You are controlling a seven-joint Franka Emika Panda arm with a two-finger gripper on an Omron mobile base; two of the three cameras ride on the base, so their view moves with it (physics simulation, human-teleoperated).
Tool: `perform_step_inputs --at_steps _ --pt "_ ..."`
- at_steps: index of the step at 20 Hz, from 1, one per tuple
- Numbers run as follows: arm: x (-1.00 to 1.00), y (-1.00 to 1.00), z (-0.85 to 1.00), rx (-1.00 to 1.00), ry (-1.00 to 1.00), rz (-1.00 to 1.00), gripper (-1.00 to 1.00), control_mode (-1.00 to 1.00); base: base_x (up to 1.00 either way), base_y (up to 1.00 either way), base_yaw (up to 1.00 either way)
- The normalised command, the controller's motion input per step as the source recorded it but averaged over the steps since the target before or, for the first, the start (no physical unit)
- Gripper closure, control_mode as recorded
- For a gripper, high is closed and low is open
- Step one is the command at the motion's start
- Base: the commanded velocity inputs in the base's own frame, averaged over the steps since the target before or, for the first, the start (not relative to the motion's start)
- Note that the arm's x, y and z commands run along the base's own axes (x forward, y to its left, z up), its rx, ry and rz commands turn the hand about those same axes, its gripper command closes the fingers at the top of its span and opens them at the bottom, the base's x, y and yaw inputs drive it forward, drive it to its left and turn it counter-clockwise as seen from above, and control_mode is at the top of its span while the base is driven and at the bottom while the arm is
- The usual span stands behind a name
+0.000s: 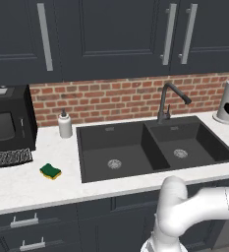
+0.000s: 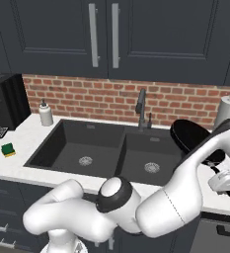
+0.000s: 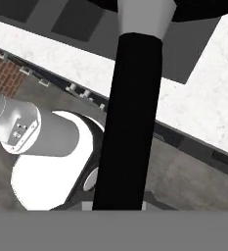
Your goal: Pick the pan and sponge and place them into the sink. Then turn on the water.
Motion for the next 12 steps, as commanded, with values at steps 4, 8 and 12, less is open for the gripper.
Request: perform_step_inputs --at_steps 4,8,12 --pt "-0.08 1.00 0.02 -0.13 -0.18 -0.13 1.00 -1.00 0.00 0.00 0.00" --pt "0.00 1.00 0.00 -0.21 -0.04 -0.33 1.00 -1.00 0.00 0.00 0.00" --pt "0.00 1.00 -0.08 -0.23 0.02 -0.48 1.00 -1.00 0.00 0.00 0.00"
